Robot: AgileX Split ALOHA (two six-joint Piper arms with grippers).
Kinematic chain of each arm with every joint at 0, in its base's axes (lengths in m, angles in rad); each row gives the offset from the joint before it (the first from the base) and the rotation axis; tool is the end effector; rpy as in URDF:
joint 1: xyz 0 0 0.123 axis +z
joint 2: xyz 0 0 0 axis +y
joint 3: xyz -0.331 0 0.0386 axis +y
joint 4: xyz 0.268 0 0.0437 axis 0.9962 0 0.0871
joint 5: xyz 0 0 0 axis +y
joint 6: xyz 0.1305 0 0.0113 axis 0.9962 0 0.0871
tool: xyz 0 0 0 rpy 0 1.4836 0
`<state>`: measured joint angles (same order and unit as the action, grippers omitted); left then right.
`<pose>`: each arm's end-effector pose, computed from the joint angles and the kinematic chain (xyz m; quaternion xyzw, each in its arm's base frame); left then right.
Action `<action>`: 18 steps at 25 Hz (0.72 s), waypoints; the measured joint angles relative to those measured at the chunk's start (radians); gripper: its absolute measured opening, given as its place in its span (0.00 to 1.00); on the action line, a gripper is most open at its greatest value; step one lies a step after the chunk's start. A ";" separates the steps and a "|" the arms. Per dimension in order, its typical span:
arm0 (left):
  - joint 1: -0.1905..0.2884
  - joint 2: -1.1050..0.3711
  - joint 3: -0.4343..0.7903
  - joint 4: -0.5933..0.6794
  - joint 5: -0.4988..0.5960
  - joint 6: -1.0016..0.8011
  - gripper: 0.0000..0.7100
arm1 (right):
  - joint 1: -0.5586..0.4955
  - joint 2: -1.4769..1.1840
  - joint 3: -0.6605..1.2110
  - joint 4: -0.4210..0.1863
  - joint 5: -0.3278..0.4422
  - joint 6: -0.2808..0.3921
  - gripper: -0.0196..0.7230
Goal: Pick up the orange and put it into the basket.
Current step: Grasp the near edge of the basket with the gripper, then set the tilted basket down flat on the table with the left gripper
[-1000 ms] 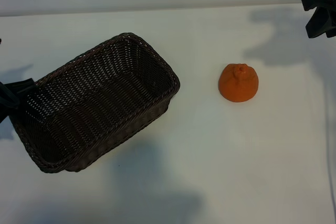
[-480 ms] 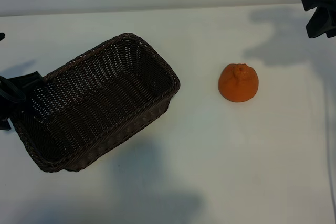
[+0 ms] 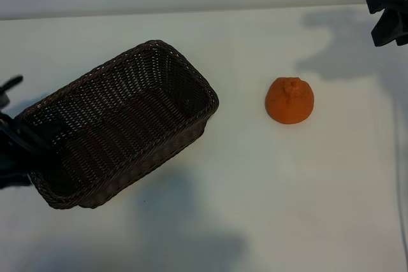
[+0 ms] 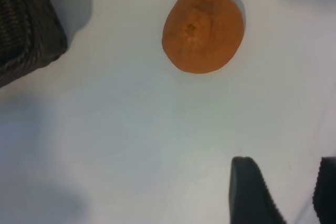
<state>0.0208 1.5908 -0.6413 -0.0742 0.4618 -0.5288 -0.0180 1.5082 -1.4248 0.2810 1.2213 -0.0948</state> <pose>0.2688 0.0013 0.1337 -0.2989 0.9461 -0.0507 0.1139 0.3343 0.0281 0.3589 -0.0134 0.9749 0.1279 0.1815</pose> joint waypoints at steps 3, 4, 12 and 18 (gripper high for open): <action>0.001 0.011 0.019 -0.022 -0.034 0.017 0.73 | 0.000 0.000 0.000 0.000 0.000 0.000 0.47; 0.002 0.009 0.019 -0.028 -0.037 0.022 0.71 | 0.000 0.000 0.000 0.000 0.000 0.000 0.47; 0.004 -0.024 -0.059 -0.071 0.063 0.075 0.22 | 0.000 0.000 0.000 -0.001 0.000 0.000 0.47; 0.004 -0.037 -0.156 -0.052 0.224 0.098 0.22 | 0.000 0.000 0.000 -0.001 0.000 -0.001 0.47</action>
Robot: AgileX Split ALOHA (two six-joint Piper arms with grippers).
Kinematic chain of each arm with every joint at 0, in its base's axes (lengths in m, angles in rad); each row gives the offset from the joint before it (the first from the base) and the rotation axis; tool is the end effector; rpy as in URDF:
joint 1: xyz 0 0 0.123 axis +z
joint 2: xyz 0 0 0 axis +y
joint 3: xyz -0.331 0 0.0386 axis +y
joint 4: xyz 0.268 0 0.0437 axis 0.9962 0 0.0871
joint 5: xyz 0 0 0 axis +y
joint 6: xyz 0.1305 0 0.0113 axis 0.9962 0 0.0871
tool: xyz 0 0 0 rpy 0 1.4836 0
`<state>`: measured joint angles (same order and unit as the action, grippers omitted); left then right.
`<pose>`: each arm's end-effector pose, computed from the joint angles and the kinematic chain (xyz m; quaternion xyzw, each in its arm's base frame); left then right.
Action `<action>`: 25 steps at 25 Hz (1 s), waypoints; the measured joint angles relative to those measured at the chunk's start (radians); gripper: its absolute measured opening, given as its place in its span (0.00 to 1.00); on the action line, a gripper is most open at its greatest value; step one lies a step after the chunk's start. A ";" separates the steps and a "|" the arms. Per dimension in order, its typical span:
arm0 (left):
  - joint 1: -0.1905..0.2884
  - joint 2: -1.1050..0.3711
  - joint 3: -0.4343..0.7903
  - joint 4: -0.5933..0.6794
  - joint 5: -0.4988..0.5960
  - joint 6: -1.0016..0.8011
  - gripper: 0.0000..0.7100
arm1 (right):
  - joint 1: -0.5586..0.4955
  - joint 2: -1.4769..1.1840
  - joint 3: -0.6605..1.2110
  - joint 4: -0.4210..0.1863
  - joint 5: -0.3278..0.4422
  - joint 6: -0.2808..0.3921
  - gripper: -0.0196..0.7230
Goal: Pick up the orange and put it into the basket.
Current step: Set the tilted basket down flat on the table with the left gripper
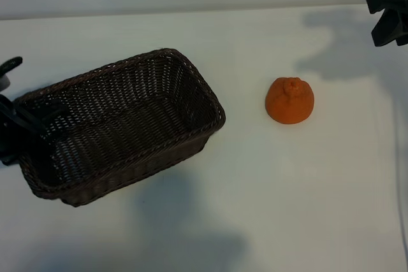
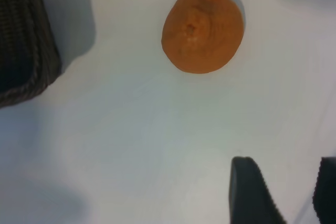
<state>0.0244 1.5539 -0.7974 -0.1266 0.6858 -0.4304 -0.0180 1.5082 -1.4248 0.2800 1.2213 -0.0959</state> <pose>0.2864 -0.0035 0.1750 -0.2669 0.9567 -0.0658 0.0961 0.3343 0.0280 0.3588 -0.0140 0.9750 0.1273 0.1816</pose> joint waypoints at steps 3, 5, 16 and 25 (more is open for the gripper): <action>0.000 0.000 -0.064 0.001 0.095 0.023 0.22 | 0.000 0.000 0.000 0.000 0.000 0.000 0.47; 0.000 0.000 -0.103 -0.004 0.143 0.044 0.22 | 0.000 0.000 0.000 0.000 0.000 0.000 0.47; 0.000 0.000 -0.146 -0.077 0.171 0.277 0.22 | 0.000 0.000 0.000 0.000 0.000 0.000 0.47; 0.000 0.000 -0.146 -0.136 0.133 0.565 0.22 | 0.000 0.000 0.000 0.000 0.000 0.000 0.47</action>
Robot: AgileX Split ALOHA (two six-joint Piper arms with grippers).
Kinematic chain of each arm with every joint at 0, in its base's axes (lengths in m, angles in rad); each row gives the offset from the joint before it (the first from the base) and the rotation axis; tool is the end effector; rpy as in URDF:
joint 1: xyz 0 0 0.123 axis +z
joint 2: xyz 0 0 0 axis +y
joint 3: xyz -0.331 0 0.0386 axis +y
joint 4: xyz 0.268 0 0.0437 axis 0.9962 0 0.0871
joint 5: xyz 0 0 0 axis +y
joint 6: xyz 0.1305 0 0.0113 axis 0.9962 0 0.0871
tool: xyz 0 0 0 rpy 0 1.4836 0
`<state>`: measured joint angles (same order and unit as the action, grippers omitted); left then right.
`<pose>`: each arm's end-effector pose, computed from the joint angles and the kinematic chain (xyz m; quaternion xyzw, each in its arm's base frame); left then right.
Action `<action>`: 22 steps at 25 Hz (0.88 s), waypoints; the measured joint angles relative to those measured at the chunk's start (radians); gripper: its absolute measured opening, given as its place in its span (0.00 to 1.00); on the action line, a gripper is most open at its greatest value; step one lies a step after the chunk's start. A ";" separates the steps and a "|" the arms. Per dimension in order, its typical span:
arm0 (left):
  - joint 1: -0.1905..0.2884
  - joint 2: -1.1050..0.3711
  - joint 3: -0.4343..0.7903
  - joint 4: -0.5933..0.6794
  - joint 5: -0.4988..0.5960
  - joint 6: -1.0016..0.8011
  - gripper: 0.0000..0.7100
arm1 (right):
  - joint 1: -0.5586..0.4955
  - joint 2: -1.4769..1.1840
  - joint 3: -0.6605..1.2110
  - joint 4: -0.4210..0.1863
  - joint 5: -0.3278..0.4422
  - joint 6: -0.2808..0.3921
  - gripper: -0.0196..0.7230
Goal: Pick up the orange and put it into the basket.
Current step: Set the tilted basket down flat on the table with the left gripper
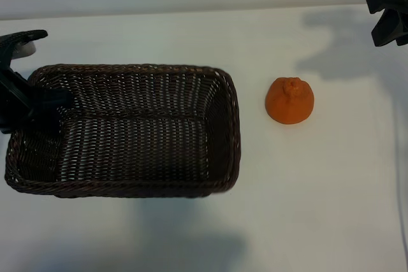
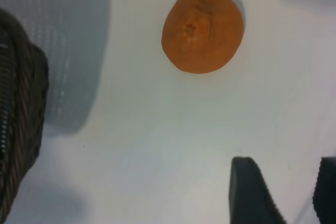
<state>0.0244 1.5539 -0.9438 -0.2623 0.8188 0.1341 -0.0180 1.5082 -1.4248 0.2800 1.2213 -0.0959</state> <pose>0.3095 -0.0173 0.2121 -0.0237 0.9877 -0.0958 0.1213 0.3343 0.0280 0.3588 -0.0140 0.9750 0.1273 0.1816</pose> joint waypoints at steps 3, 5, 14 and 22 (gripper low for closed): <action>0.000 0.000 0.000 -0.002 -0.022 0.044 0.22 | 0.000 0.000 0.000 0.000 0.000 0.000 0.47; 0.000 0.000 0.000 -0.004 -0.032 0.049 0.22 | 0.000 0.000 0.000 0.001 0.000 0.000 0.47; 0.000 0.057 -0.067 -0.066 -0.032 0.054 0.22 | 0.000 0.000 0.000 0.001 0.000 0.001 0.47; -0.042 0.172 -0.193 -0.134 0.015 0.054 0.22 | 0.000 0.000 0.000 0.001 0.000 0.001 0.47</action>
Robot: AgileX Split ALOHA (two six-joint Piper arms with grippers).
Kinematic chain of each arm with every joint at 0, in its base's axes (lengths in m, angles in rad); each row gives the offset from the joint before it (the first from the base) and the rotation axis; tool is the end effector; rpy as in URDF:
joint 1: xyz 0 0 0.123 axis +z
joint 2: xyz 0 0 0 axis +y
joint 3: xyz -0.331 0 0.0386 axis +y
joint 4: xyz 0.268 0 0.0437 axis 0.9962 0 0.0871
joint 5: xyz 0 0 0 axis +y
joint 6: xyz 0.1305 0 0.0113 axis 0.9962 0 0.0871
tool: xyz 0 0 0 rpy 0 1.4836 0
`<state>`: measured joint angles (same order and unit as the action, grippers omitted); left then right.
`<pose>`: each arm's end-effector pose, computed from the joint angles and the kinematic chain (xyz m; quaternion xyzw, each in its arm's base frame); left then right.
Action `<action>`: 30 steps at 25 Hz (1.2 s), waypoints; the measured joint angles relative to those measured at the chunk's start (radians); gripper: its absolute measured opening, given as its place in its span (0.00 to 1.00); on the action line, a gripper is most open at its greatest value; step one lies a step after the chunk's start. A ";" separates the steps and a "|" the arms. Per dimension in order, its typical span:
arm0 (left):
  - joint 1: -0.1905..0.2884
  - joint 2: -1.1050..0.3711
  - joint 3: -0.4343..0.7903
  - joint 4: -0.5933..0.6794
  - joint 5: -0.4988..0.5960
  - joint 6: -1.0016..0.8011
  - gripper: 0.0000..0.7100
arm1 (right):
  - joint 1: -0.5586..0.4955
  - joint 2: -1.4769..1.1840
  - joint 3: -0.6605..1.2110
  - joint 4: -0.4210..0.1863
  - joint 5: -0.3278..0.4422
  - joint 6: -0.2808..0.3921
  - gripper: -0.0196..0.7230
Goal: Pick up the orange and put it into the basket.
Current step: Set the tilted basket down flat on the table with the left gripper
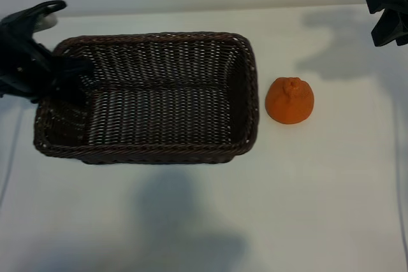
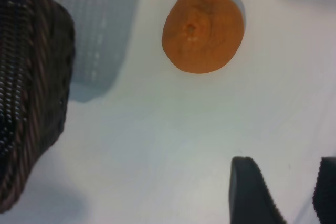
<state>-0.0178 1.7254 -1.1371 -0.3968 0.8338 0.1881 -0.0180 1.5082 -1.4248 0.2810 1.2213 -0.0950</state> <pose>0.3697 -0.0441 0.2110 -0.0137 0.9802 -0.1501 0.1286 0.3343 0.0281 0.3589 -0.0135 0.9749 0.1279 0.1815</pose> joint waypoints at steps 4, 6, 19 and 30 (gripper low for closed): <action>-0.025 0.038 -0.048 -0.020 0.016 -0.008 0.22 | 0.000 0.000 0.000 0.000 0.000 0.000 0.47; -0.033 0.046 -0.069 -0.025 0.018 -0.009 0.22 | 0.000 0.000 0.000 0.000 0.000 0.000 0.47; -0.064 0.199 -0.078 -0.045 -0.038 -0.007 0.22 | 0.000 0.000 0.000 0.000 0.000 -0.001 0.47; -0.086 0.274 -0.079 -0.064 -0.146 -0.008 0.22 | 0.000 0.000 0.000 0.001 0.000 -0.001 0.47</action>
<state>-0.1033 1.9995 -1.2159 -0.4610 0.6877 0.1800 -0.0180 1.5082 -1.4248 0.2819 1.2213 -0.0959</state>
